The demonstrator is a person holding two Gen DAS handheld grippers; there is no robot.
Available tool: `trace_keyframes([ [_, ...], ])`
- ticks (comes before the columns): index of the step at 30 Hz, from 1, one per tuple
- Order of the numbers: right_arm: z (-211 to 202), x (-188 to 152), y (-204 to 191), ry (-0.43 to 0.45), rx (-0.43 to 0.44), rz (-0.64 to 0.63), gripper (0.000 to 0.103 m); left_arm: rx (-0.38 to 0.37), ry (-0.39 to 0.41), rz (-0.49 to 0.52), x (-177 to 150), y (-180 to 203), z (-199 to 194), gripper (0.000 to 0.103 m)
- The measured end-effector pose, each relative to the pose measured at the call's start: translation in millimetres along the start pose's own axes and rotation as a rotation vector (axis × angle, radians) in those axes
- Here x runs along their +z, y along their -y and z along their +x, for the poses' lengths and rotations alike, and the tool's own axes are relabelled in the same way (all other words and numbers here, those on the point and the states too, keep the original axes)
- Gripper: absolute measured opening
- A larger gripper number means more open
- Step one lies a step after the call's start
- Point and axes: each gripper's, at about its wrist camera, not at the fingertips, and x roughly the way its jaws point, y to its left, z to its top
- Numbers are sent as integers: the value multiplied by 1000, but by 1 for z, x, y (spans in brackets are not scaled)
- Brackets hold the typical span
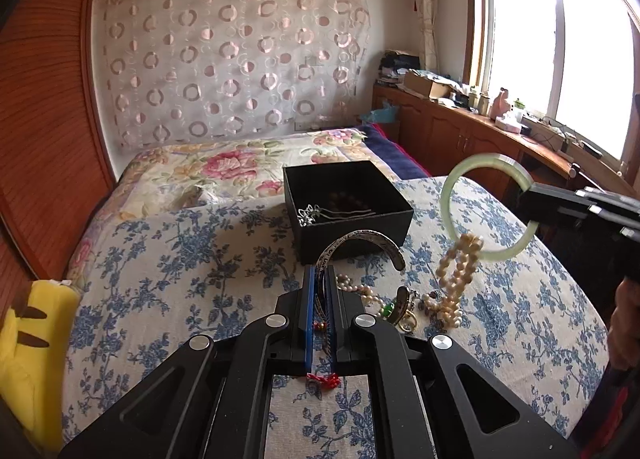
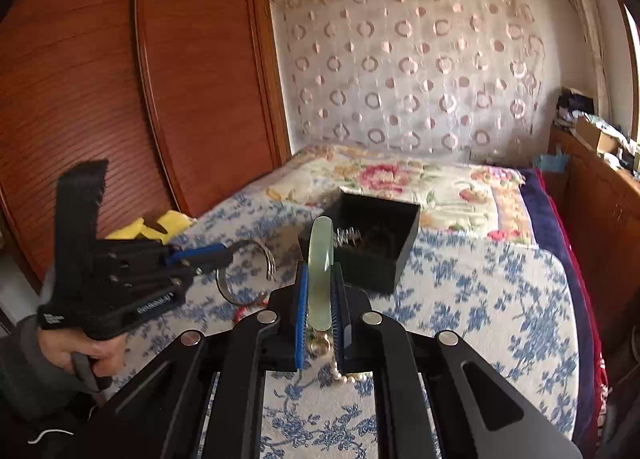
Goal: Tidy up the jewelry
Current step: 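Carry the silver bangle and jade bangle over the black box with both tools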
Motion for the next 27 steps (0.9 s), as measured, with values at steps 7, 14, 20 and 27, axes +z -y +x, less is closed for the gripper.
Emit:
trace_keyframes([
  [7,-16,13,-5,34,110,36,12,11,10,-3,4,-4,-4,4],
  [14,-10,10,3,21,90,50,12,17,4,-11,2,-6,-2,4],
  [20,-5,9,3,15,65,30,12,18,14,-8,6,-6,-2,4],
  [27,17,11,14,-12,54,36,12,10,23,-3,16,-8,5,4],
])
